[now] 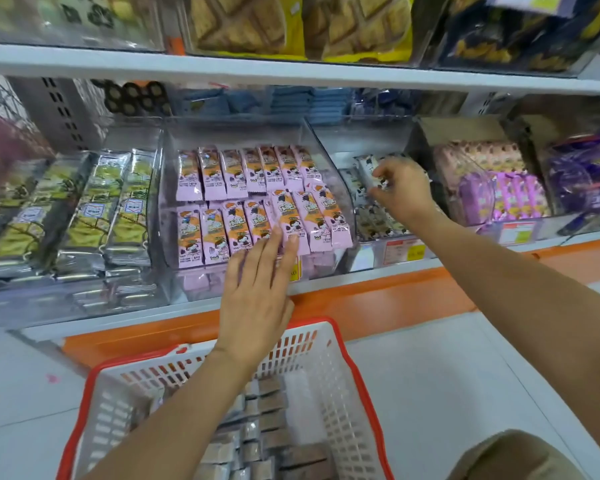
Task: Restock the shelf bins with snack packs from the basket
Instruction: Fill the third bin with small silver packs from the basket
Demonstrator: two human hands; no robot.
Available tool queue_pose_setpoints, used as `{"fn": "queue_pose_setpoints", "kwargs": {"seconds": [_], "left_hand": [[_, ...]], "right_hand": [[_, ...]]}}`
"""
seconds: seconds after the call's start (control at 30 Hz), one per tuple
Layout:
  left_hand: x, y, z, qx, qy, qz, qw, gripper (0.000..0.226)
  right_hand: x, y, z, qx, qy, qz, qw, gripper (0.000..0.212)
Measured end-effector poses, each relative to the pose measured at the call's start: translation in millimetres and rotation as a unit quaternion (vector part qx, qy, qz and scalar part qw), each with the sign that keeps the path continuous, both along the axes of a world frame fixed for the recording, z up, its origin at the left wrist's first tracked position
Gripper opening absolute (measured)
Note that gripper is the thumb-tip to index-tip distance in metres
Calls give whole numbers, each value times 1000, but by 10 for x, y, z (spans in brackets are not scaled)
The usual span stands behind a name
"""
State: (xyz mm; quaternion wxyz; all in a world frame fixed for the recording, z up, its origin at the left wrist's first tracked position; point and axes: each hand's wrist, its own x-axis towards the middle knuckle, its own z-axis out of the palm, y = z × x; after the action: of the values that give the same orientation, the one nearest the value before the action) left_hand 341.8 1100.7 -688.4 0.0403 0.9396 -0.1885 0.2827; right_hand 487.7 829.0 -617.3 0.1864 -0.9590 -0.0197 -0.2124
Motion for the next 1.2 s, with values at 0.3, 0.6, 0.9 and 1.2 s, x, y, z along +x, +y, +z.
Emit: {"fn": "queue_pose_setpoints", "kwargs": {"seconds": [0.3, 0.6, 0.9, 1.2], "left_hand": [[37, 16, -25, 20, 2, 10, 1000, 86], [-24, 32, 30, 30, 37, 6, 999, 91], [-324, 234, -242, -7, 7, -26, 1000, 74], [-625, 978, -924, 79, 211, 26, 974, 85]], "right_hand": [[241, 178, -49, -31, 24, -19, 999, 30], [38, 212, 62, -15, 70, 1, 997, 43], [-1366, 645, 126, 164, -26, 155, 974, 9], [-2070, 1373, -1380, 141, 224, 228, 937, 12]]}}
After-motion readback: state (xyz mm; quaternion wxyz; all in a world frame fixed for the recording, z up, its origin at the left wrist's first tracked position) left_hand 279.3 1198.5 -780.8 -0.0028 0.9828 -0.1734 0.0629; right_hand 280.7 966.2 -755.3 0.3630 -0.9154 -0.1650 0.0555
